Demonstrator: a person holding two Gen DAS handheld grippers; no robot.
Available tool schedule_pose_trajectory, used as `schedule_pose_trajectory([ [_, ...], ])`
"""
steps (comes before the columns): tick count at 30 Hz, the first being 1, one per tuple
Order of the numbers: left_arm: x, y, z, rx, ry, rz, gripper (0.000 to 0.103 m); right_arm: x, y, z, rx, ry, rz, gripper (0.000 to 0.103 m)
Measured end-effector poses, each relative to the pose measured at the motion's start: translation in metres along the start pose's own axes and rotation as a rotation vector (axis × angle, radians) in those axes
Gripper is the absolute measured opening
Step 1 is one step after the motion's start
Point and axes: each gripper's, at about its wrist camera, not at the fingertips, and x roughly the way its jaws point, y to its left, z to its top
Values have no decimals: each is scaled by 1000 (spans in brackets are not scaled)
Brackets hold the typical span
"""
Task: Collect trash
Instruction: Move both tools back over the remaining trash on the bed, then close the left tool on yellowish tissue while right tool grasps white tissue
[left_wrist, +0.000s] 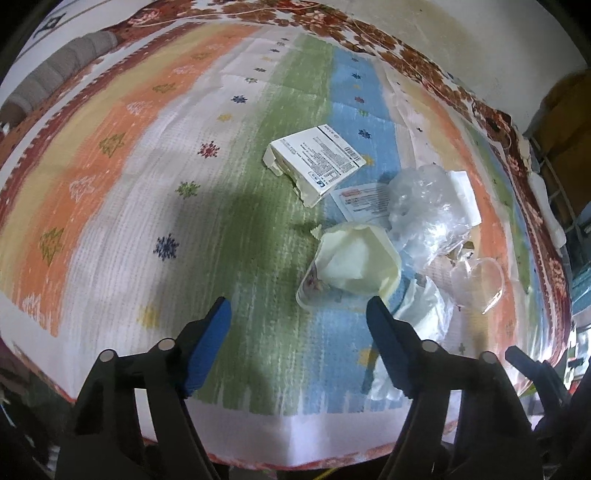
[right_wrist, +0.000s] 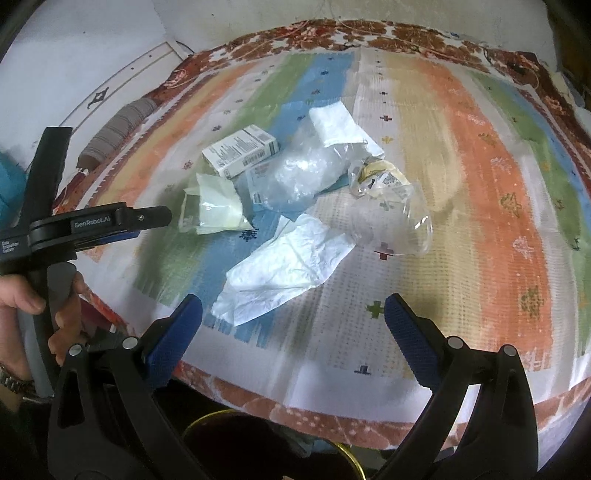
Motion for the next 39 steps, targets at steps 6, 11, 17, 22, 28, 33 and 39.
schedule_pose_trajectory([
  [6,14,0,13,47,3,13,65,23,0,6,-25,27,-6,90],
  [11,22,-11,15,89,28,-11,58,42,-1,9,-44,47,-20,83],
  [17,25,-12,17,94,17,-25,46,61,-3,14,-46,72,-36,69],
  [22,31,-10,17,90,23,-2,33,75,-1,14,-54,96,-27,62],
  [28,32,-10,16,82,26,16,22,88,5,12,-88,91,-61,47],
  [33,30,-11,16,94,22,15,14,90,7,11,-114,87,-73,27],
  [39,25,-16,16,128,32,9,3,82,12,7,-138,81,-71,7],
])
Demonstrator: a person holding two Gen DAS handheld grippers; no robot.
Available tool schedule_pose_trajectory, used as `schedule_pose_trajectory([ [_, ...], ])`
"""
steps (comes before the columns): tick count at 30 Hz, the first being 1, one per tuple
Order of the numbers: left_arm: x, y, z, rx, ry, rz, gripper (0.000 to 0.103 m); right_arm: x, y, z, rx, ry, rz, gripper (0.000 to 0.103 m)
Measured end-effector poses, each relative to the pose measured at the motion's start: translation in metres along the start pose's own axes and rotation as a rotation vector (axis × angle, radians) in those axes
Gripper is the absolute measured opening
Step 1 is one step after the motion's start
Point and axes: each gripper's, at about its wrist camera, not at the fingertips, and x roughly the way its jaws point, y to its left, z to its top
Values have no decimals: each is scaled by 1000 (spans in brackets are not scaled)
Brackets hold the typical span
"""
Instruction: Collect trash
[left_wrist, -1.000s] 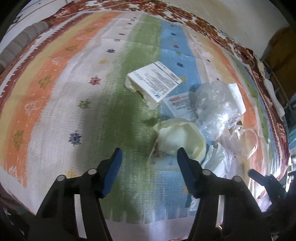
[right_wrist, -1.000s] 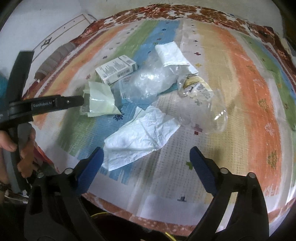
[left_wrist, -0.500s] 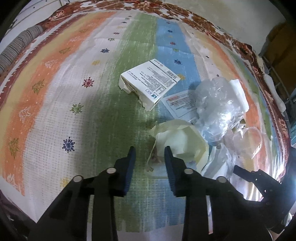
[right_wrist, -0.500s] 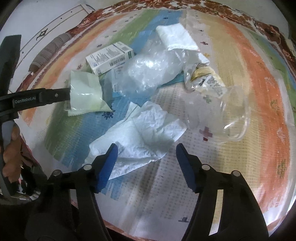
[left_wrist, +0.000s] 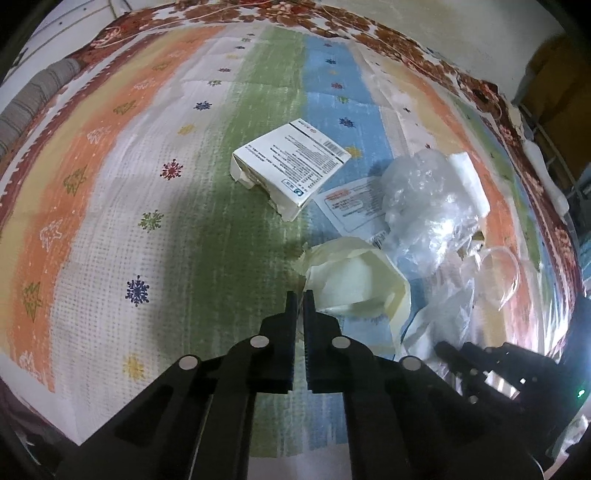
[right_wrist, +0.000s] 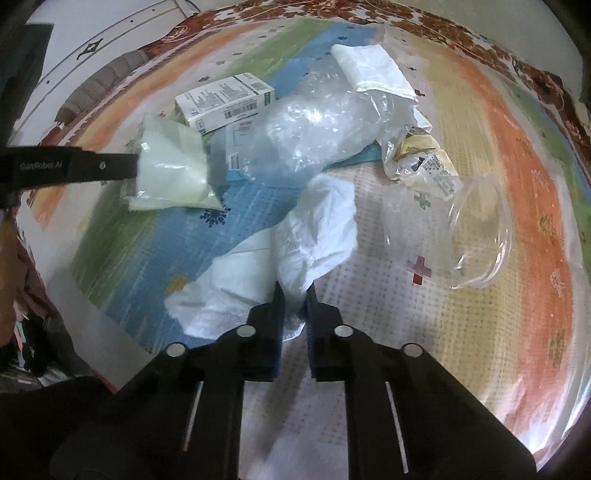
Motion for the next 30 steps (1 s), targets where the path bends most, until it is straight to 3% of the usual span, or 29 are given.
schedule_pose_trajectory([
  [15,-27,-7,4,-11,-27,-32,0,-59,0,-2,-1,-73,59,6],
  [30,-86,-26,-4,14,-95,-69,0,-114,1,-7,22,-130,89,6],
])
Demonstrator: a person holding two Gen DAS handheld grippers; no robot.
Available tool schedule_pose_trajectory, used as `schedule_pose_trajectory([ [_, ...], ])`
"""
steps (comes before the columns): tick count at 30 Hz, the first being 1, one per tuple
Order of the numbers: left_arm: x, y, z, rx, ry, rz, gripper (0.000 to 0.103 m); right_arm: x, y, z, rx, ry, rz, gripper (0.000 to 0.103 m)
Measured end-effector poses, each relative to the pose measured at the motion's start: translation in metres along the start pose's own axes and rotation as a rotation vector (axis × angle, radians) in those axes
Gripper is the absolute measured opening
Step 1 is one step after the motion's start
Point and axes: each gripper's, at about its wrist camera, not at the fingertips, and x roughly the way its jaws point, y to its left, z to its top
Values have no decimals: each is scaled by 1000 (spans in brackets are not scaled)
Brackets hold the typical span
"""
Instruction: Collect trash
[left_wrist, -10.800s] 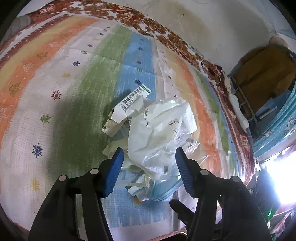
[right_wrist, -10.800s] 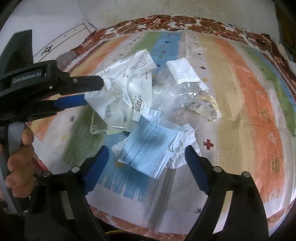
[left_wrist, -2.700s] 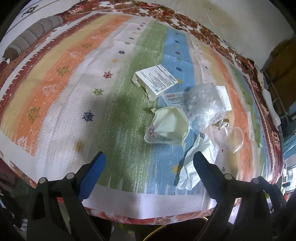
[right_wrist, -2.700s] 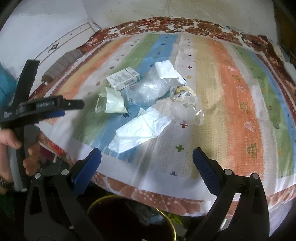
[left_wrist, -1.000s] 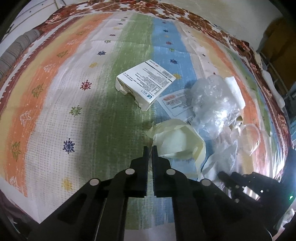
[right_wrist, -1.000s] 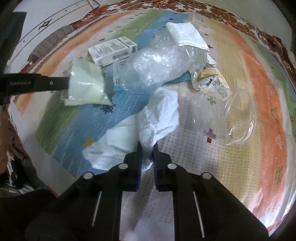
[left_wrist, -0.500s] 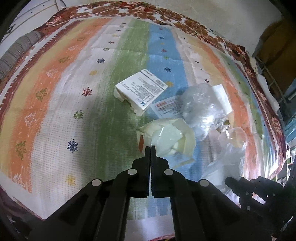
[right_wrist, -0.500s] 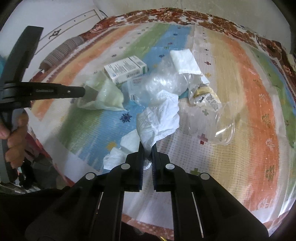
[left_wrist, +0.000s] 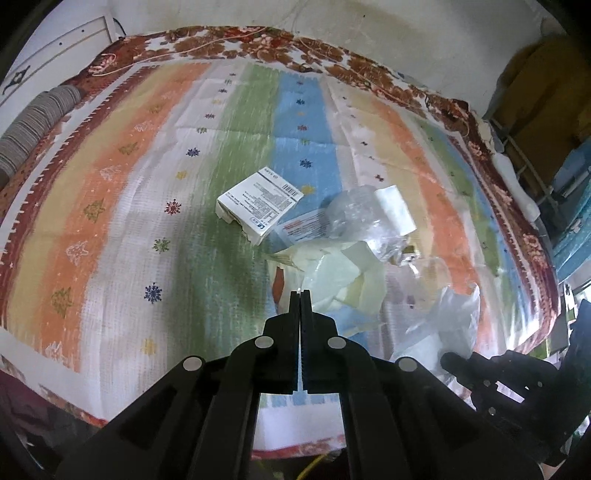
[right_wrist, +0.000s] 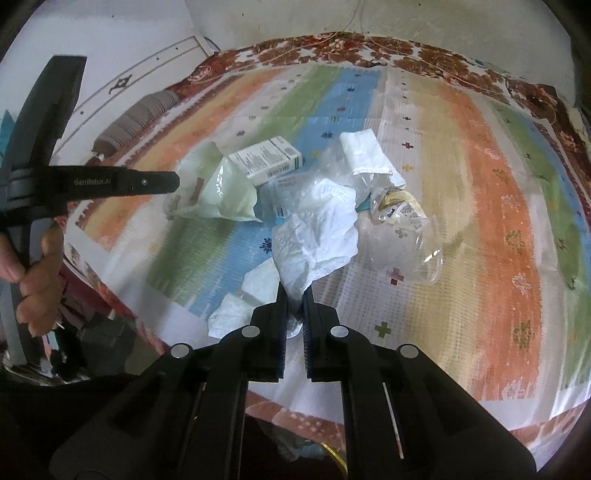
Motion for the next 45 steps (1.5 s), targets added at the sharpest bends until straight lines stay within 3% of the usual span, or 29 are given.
schedule_pose_trajectory([
  [13,-69,-21,-20,-53,-91,-88,0,-63,6,-22,-23,-64,-6,6],
  [26,-114,-54,-59,7,-152,-170,0,-129,12,-46,-40,-160,-20,6],
  [45,-153,-74,-125,82,-199,-237,0,-171,8,-102,-11,-195,-34,6],
])
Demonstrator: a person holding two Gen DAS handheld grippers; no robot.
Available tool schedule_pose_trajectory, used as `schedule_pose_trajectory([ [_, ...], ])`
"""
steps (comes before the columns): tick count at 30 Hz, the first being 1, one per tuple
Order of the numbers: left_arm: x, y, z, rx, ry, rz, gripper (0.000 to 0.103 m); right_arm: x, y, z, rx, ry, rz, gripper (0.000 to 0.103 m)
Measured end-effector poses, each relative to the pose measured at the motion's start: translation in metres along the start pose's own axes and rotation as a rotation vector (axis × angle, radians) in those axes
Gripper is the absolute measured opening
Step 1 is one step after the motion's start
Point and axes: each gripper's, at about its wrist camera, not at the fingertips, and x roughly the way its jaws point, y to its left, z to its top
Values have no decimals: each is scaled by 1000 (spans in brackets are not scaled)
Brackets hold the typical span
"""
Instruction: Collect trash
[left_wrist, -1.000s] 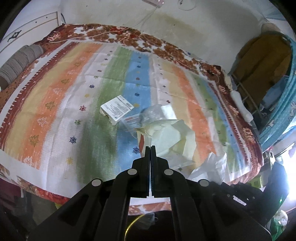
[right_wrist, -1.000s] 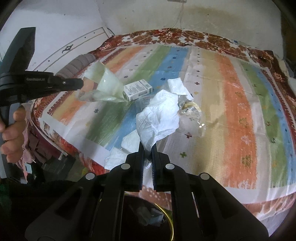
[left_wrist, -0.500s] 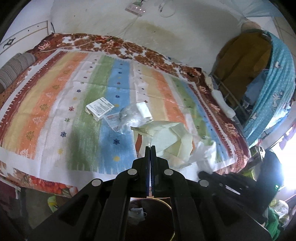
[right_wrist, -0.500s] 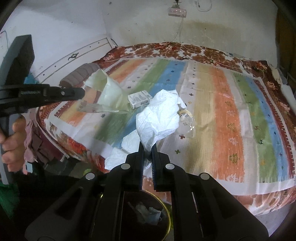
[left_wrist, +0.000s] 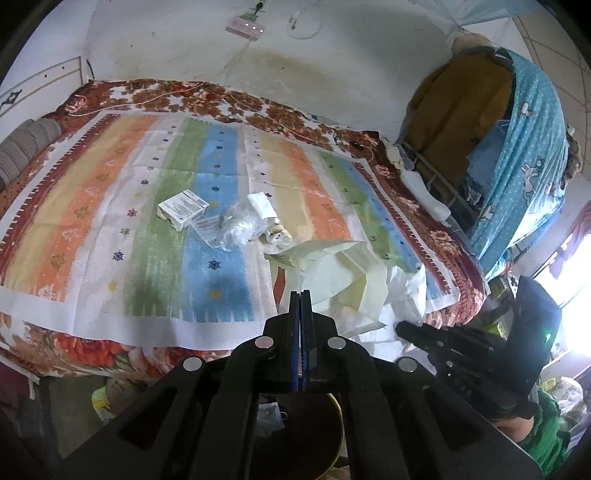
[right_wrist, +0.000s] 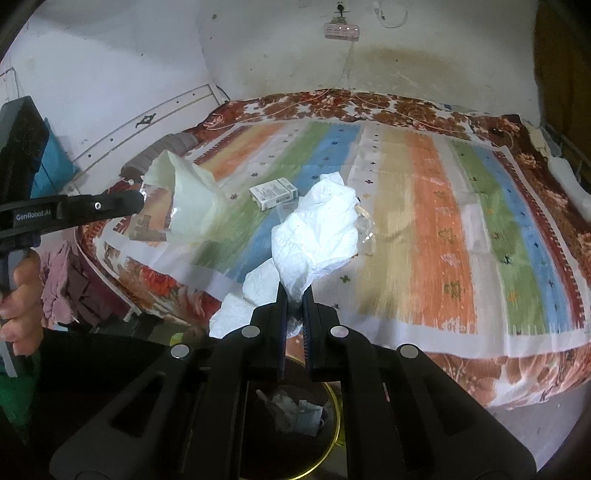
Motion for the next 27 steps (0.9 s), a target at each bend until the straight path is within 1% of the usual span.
schedule_pose_trajectory([
  [4,4,3,-14,-34,22,-4,0,-3,1,-22,2,18,-14,6],
  [11,-3,-4,-36,-14,21,12,0,-5,11,-55,-2,52,-13,6],
  [19,-4,-5,-71,-25,57,26,0,-1,19,-81,4,97,-20,6],
  [23,-1,-5,-85,-41,72,79,0,4,19,-90,18,127,-17,6],
  [27,8,-6,-97,-39,98,145,0,13,21,-98,16,165,-40,6],
])
